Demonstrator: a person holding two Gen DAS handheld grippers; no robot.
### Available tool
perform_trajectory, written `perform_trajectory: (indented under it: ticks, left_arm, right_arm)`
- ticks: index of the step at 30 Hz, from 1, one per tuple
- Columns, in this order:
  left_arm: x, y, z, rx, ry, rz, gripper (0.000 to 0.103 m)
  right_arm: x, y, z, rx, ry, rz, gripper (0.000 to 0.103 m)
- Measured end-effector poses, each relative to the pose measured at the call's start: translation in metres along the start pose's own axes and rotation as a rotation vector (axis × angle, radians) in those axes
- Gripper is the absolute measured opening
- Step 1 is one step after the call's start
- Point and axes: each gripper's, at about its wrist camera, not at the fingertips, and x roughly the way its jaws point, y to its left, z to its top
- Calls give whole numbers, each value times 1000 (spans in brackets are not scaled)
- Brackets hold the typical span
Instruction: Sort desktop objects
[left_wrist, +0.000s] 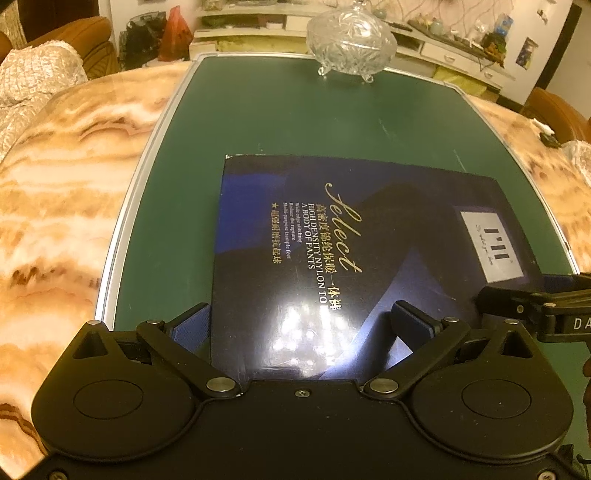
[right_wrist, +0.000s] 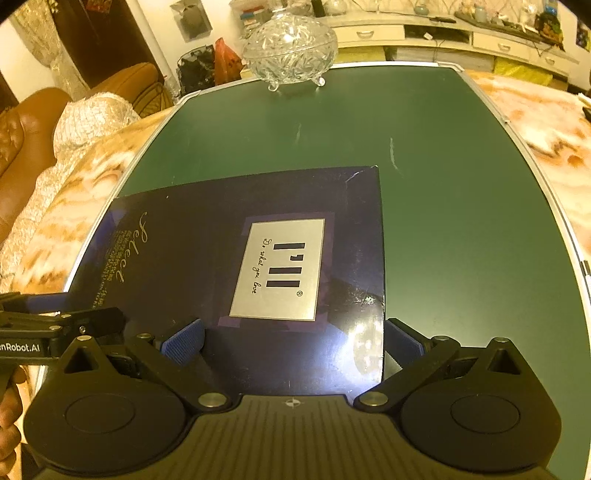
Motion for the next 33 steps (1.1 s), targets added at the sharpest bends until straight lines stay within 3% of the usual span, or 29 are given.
perform_trajectory:
  ticks: [15, 33]
  left_arm:
    - [7, 7, 9, -24, -15, -15, 103]
    - [-4, 1, 8, -12, -30, 2, 103]
  right_arm:
    - [10, -17, 7, 73, -4, 49, 103]
    - [-2, -3, 3, 16, -31, 19, 103]
